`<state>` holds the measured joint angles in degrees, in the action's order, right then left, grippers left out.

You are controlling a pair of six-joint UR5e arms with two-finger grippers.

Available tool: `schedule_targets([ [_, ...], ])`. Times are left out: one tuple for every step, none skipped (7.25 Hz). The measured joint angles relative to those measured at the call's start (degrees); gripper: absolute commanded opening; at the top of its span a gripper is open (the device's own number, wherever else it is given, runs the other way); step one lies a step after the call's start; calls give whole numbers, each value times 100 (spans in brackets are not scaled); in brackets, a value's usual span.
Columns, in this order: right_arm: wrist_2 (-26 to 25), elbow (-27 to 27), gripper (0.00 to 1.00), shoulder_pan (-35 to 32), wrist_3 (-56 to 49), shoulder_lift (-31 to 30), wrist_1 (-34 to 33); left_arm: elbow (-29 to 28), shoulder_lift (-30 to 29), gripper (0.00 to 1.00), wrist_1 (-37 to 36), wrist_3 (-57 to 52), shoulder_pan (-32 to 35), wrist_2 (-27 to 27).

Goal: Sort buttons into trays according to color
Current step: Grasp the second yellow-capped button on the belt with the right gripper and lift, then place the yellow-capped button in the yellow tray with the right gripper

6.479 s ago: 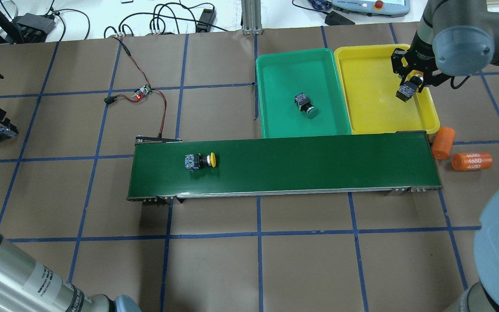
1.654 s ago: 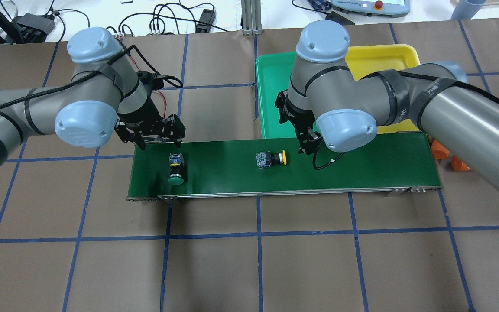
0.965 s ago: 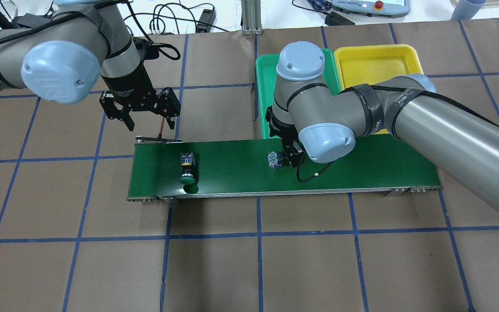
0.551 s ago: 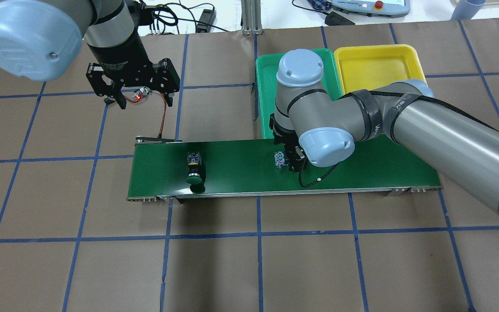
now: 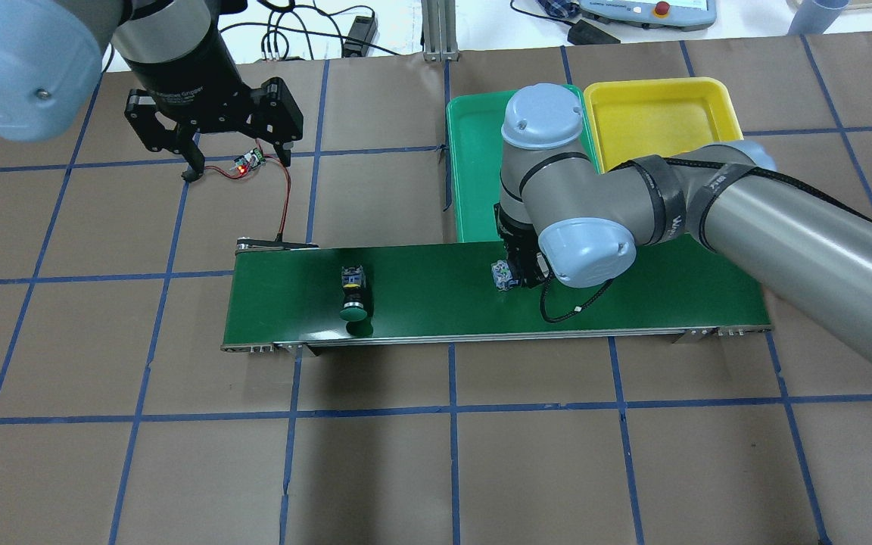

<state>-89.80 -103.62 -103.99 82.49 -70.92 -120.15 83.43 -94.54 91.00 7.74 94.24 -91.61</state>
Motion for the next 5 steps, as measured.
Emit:
schedule_targets([
  [-4, 120, 0, 12, -53, -61, 33, -23, 2, 100, 4, -2, -58, -24],
  [-6, 292, 0, 26, -232, -151, 103, -32, 8, 100, 21, -6, -86, -81],
  [-12, 482, 0, 87, -607, -234, 187, -34, 14, 100, 42, -8, -97, -132],
  [-58, 613, 0, 302, -1296, -263, 227, -37, 19, 100, 60, -9, -98, -160],
  [-116, 681, 0, 686, -2280, -269, 222, -37, 21, 100, 70, -9, -99, -174],
])
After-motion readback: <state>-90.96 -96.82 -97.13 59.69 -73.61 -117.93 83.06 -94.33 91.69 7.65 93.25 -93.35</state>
